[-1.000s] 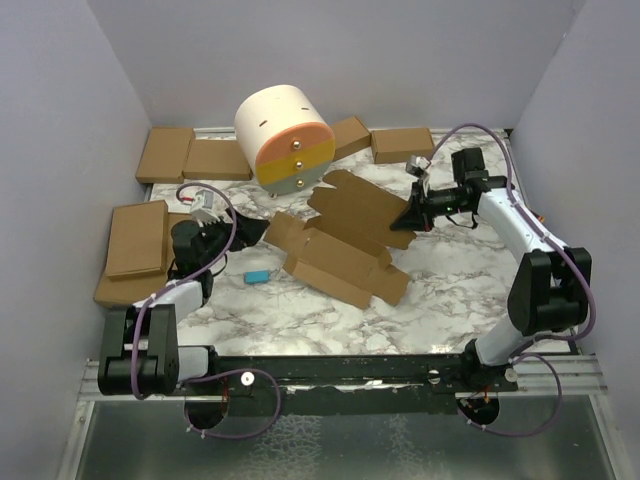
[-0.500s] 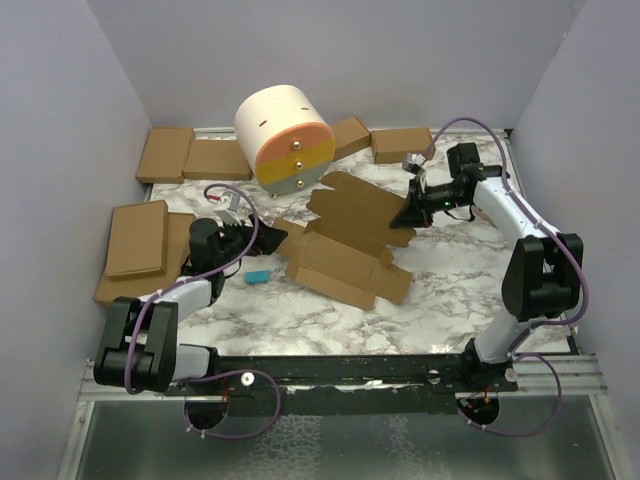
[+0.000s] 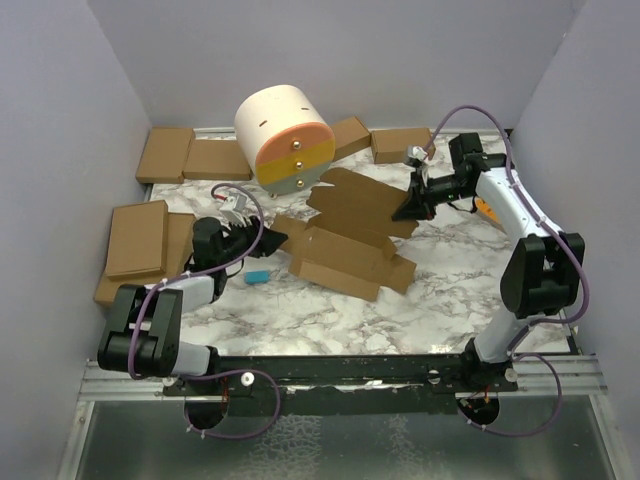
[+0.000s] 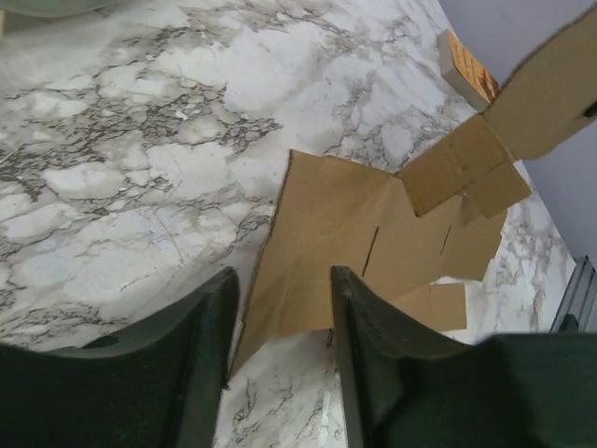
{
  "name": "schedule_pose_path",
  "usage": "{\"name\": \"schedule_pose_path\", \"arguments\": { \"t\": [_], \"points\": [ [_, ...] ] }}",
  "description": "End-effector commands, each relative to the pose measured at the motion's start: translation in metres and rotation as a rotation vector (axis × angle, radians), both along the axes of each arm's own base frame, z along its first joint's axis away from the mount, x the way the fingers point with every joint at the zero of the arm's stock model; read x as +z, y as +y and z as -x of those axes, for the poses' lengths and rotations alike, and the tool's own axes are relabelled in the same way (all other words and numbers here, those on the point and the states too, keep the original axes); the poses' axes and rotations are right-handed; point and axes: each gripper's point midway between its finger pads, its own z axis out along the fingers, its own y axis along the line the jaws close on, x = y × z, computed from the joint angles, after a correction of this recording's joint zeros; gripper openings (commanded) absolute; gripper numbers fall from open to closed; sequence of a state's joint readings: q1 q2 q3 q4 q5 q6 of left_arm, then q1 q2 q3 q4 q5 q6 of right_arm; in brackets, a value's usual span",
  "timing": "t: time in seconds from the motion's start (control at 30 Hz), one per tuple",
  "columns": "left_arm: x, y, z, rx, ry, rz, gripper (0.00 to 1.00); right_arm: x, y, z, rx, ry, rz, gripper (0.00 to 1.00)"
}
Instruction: Fold the paper box
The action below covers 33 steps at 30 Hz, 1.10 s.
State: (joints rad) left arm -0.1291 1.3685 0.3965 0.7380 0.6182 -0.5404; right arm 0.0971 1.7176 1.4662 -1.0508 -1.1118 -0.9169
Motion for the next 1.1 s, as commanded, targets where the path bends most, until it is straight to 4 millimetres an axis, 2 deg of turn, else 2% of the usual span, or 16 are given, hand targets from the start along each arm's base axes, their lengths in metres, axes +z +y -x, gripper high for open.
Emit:
{"name": "schedule_pose_path", "arguments": {
  "t": [0.0, 0.1, 0.17, 0.33, 0.6, 0.87, 1.07],
  "points": [
    [0.024, -0.019, 0.006, -0.112, -0.083, 0.052, 0.37, -0.003, -0.002, -0.002, 0.025, -0.011, 0.031, 0.01],
    [0.021, -0.023, 0.008, -0.123, -0.067, 0.040, 0.09, -0.002, -0.004, -0.005, 0.018, -0.015, 0.045, 0.01],
    [0.020, -0.025, 0.010, -0.113, -0.069, 0.023, 0.00, -0.001, -0.004, -0.006, 0.012, -0.018, 0.050, 0.01],
    [0.018, -0.031, 0.016, -0.053, -0.111, -0.072, 0.00, 0.002, -0.002, 0.003, 0.041, -0.031, 0.035, 0.01],
    [0.022, -0.030, 0.026, 0.059, -0.301, -0.162, 0.00, -0.008, 0.008, 0.039, 0.120, -0.039, -0.001, 0.01],
    [0.011, -0.037, 0.029, 0.007, -0.373, -0.170, 0.00, -0.003, 0.006, 0.042, 0.148, -0.171, 0.013, 0.01],
    [0.002, -0.034, 0.045, -0.013, -0.384, -0.165, 0.00, -0.021, 0.013, 0.068, 0.200, -0.115, -0.006, 0.01]
  ]
}}
